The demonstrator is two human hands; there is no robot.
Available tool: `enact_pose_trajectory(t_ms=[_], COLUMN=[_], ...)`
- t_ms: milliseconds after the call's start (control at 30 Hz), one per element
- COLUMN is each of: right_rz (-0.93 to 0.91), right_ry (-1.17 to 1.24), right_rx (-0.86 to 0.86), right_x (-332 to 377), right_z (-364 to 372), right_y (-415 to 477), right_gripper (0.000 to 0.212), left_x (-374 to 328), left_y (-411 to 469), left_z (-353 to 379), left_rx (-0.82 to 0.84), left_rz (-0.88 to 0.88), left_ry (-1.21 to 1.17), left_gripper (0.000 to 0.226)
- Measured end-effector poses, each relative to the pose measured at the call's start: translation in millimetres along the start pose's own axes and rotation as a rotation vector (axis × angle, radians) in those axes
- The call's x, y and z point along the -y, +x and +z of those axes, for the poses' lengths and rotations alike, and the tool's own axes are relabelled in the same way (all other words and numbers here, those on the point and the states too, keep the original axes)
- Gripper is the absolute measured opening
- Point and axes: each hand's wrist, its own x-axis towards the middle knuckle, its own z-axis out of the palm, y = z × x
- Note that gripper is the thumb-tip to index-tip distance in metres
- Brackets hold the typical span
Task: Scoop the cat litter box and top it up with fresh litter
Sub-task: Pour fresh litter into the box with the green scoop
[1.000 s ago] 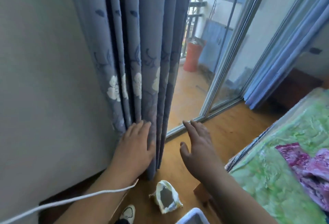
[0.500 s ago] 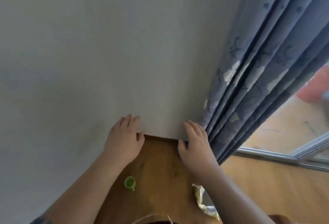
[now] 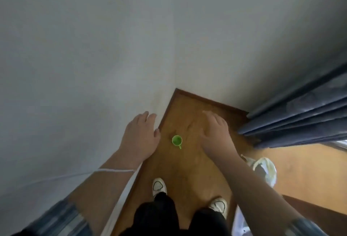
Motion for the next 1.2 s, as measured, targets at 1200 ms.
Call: enact_pose_trajectory(t_ms=[1200], right_rz=[0.375], right_ry=[0.217], right_rx=[0.228], right_x=[-354.2], right_z=[541.3], right_y=[239.0], right_gripper=[0.019], left_x=[151.5], left_y=[226.0], left_z=[633.5], left_rx=[0.553], left_rz=[-0.425], left_ry=[-0.58], left_gripper=[0.055])
